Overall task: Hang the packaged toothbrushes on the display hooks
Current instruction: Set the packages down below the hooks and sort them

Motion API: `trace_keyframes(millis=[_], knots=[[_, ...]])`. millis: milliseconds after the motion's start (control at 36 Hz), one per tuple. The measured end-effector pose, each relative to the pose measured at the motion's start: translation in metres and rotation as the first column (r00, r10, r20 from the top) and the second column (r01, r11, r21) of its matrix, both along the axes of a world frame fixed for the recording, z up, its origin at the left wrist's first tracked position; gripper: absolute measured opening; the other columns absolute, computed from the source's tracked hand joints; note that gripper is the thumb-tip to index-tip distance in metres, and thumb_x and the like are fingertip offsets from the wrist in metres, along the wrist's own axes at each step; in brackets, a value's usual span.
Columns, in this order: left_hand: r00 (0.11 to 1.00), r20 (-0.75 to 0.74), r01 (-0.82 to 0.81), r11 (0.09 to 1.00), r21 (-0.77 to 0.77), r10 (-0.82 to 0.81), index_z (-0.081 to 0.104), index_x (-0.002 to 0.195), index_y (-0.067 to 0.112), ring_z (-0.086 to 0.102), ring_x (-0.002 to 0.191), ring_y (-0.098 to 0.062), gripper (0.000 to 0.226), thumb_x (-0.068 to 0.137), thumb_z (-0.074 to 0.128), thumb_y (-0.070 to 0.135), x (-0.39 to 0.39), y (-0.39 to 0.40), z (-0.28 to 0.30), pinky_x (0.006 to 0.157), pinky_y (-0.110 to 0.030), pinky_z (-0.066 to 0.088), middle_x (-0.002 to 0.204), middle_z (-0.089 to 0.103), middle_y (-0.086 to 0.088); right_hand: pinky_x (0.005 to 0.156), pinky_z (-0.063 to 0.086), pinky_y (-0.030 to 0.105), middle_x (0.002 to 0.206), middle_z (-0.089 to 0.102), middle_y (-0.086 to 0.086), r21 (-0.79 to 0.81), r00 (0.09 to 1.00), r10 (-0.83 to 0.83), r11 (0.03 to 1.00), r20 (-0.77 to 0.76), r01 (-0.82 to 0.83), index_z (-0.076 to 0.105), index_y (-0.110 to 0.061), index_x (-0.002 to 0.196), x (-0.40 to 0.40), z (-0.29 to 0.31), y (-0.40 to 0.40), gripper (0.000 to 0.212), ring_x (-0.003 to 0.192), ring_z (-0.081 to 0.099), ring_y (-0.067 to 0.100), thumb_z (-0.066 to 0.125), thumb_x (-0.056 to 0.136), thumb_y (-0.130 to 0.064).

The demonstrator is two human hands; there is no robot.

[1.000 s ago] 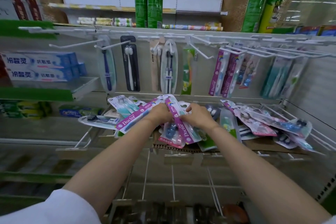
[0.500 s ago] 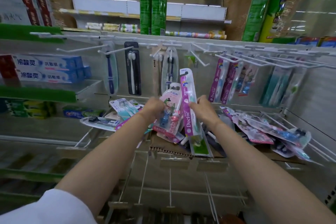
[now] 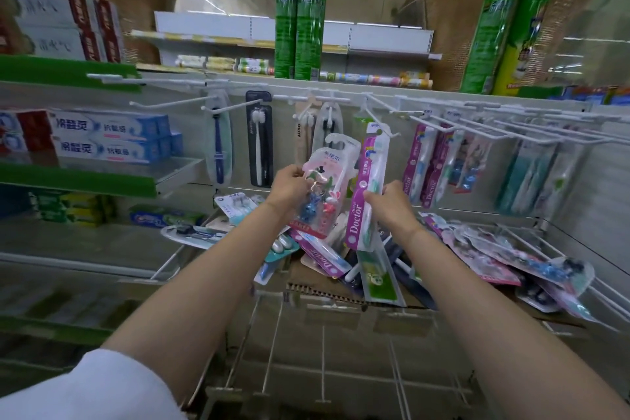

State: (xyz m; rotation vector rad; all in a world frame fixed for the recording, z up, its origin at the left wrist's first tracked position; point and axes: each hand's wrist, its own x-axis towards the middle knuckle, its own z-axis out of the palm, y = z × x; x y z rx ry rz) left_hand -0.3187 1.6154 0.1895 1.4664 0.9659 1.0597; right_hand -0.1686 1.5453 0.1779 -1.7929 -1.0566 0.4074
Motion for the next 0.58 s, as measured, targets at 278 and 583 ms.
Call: trace_keyframes(millis=[278, 583], knots=[[0.995, 0.081, 0.05, 0.998, 0.038, -0.053, 0.051, 0.085, 0.013, 0.062, 0.098, -0.026, 0.015, 0.094, 0.046, 0.001, 0.007, -0.001, 0.018, 0.083, -0.039, 0.055, 0.105, 0.06, -0.013, 0.074, 0.044, 0.034, 0.103, 0.048, 0.009, 0.129, 0.999, -0.05, 0.99, -0.021, 0.052, 0.034, -0.007, 0.108, 0.003, 0.003, -0.001, 0.022, 0.094, 0.053, 0.023, 0.049, 0.096, -0.018], [0.996, 0.09, 0.015, 1.0, 0.003, -0.016, 0.047, 0.086, 0.012, 0.053, 0.076, -0.013, 0.015, 0.096, 0.042, 0.002, 0.018, -0.001, 0.025, 0.06, -0.027, 0.048, 0.086, 0.054, -0.002, 0.055, 0.033, 0.024, 0.079, 0.041, -0.003, 0.154, 1.0, -0.03, 0.988, 0.01, 0.028, 0.034, -0.011, 0.101, 0.011, 0.0, -0.005, 0.016, 0.073, 0.045, 0.013, 0.049, 0.097, -0.017]])
